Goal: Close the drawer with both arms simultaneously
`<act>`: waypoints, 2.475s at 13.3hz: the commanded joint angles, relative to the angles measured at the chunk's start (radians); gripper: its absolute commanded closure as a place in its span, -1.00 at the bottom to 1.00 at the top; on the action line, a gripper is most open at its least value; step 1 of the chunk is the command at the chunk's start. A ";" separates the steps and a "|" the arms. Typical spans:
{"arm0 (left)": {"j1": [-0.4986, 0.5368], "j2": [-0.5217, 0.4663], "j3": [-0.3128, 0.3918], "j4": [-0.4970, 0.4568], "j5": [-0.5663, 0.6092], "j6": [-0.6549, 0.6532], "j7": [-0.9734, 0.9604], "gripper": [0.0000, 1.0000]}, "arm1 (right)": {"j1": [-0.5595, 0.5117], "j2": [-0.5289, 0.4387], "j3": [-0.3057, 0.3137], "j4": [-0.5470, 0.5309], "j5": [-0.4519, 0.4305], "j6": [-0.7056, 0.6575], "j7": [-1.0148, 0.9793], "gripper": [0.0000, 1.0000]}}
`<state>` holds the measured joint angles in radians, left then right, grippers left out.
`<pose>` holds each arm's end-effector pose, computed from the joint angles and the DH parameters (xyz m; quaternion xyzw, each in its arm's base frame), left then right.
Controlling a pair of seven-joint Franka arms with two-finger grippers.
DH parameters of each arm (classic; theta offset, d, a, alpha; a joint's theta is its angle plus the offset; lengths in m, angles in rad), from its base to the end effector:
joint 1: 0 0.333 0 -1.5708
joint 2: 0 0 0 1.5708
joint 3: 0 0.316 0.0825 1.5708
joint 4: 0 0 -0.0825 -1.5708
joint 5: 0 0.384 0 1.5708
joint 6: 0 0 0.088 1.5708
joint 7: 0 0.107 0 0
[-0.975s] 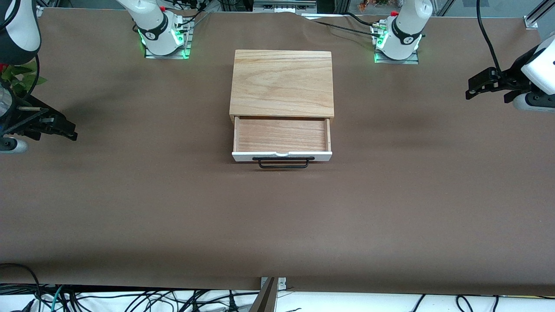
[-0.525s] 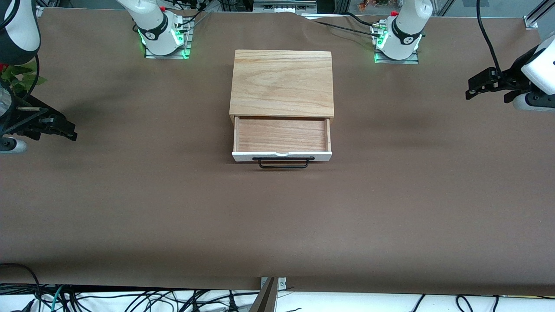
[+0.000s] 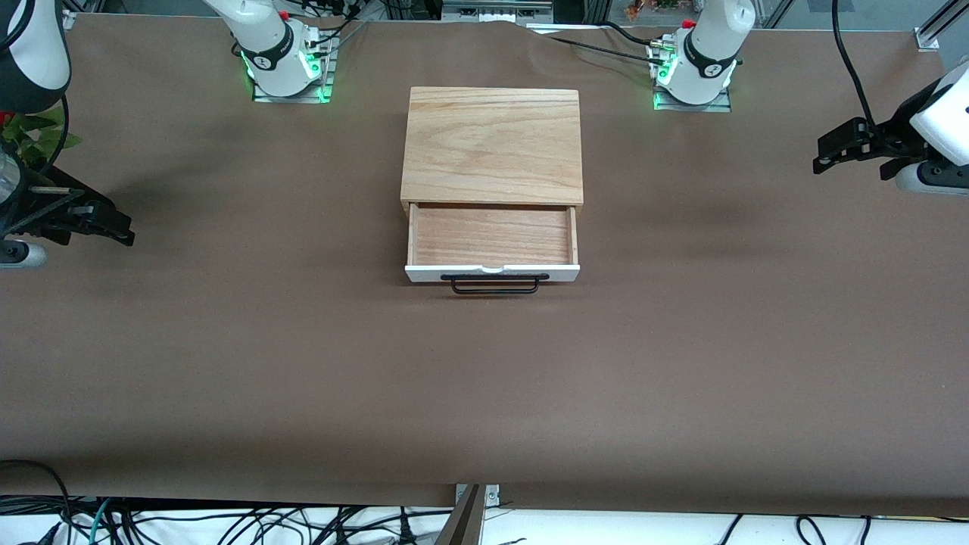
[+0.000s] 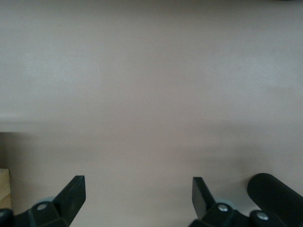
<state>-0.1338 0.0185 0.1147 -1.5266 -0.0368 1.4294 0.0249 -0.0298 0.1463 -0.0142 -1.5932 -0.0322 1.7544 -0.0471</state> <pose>0.5449 -0.0154 0.6235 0.9979 -0.0234 -0.0577 0.0174 0.6090 -0.0292 0.5448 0.9998 0.0045 0.0067 0.0172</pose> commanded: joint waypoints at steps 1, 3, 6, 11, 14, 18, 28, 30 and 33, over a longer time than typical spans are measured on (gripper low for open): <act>-0.006 0.006 0.003 0.020 0.017 -0.012 -0.007 -1.00 | -0.004 0.015 0.003 0.033 -0.012 -0.012 0.010 -1.00; -0.006 0.006 0.003 0.022 0.018 -0.011 -0.007 -1.00 | -0.004 0.015 0.003 0.033 -0.006 -0.010 0.010 -1.00; -0.006 0.006 0.003 0.020 0.018 -0.012 -0.007 -1.00 | -0.002 0.015 0.003 0.033 -0.009 -0.012 0.012 -1.00; -0.006 0.006 0.003 0.020 0.018 -0.011 -0.007 -1.00 | 0.002 0.015 0.005 0.033 -0.006 -0.012 0.010 -1.00; -0.006 0.006 0.003 0.020 0.018 -0.012 -0.007 -1.00 | 0.004 0.016 0.008 0.033 -0.009 -0.010 0.012 -1.00; -0.006 0.006 0.003 0.020 0.018 -0.012 -0.007 -1.00 | -0.001 0.019 0.007 0.033 -0.005 -0.012 0.016 -1.00; -0.006 0.006 0.003 0.020 0.018 -0.011 -0.007 -1.00 | 0.005 0.035 0.008 0.033 0.000 -0.003 0.032 -1.00; -0.006 0.006 0.003 0.020 0.018 -0.012 -0.007 -1.00 | 0.013 0.044 0.011 0.033 0.008 -0.003 0.032 -1.00; -0.004 0.009 0.005 0.020 0.017 -0.012 0.001 -1.00 | 0.017 0.056 0.011 0.033 0.046 -0.001 0.032 -1.00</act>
<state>-0.1338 0.0186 0.1150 -1.5266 -0.0368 1.4295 0.0249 -0.0158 0.1806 -0.0049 -1.5918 -0.0144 1.7600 -0.0318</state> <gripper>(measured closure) 0.000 0.000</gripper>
